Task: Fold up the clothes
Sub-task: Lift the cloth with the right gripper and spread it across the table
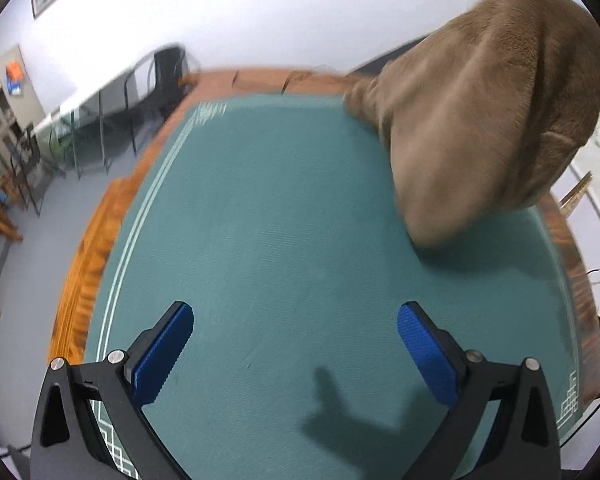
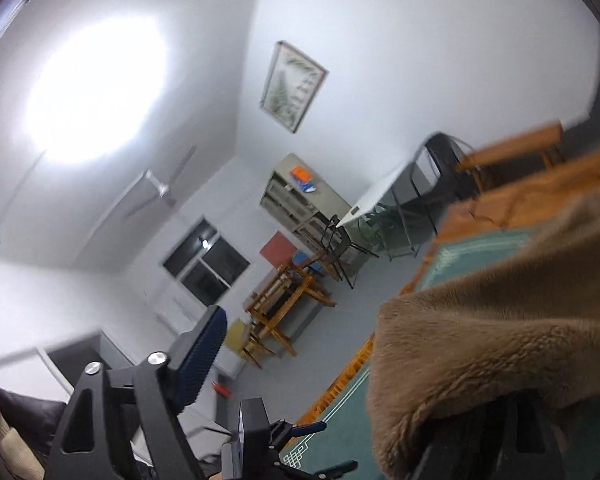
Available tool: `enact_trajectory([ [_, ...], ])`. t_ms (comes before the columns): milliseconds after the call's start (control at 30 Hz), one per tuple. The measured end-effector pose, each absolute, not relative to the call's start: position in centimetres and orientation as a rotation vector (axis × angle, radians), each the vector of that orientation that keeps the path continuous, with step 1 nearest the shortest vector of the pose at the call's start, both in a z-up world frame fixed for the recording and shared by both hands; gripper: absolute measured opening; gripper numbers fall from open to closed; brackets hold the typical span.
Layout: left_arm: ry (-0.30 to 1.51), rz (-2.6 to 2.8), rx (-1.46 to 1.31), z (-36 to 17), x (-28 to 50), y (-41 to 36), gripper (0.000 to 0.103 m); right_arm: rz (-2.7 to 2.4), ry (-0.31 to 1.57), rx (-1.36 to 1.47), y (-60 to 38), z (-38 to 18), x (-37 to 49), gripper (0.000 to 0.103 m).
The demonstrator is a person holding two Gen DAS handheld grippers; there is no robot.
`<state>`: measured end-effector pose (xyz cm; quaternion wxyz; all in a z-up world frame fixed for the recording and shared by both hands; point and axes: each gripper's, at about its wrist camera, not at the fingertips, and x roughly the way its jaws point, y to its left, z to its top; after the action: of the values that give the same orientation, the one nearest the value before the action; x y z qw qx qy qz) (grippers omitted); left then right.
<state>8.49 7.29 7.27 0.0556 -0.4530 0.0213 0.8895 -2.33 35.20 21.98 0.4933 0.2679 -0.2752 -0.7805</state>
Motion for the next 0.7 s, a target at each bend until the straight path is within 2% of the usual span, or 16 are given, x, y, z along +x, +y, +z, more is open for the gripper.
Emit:
enact_trajectory([
  [233, 0.109, 2.731, -1.061, 12.2, 12.6, 9.8, 0.102, -1.931, -0.431, 0.572, 29.4, 30.8, 4.8, 0.084],
  [400, -0.007, 2.791, -1.049, 13.2, 13.8, 7.6, 0.102, -1.854, -0.216, 0.57, 24.5, 34.3, 9.5, 0.084],
  [533, -0.099, 2.869, -1.113, 12.6, 14.0, 4.2, 0.102, -1.776, -0.094, 0.719, 22.2, 31.0, 12.2, 0.084],
  [700, -0.13, 2.935, -1.249, 11.2, 13.6, 0.8, 0.102, -1.626, -0.102, 0.958, 21.2, 20.8, 13.6, 0.084],
])
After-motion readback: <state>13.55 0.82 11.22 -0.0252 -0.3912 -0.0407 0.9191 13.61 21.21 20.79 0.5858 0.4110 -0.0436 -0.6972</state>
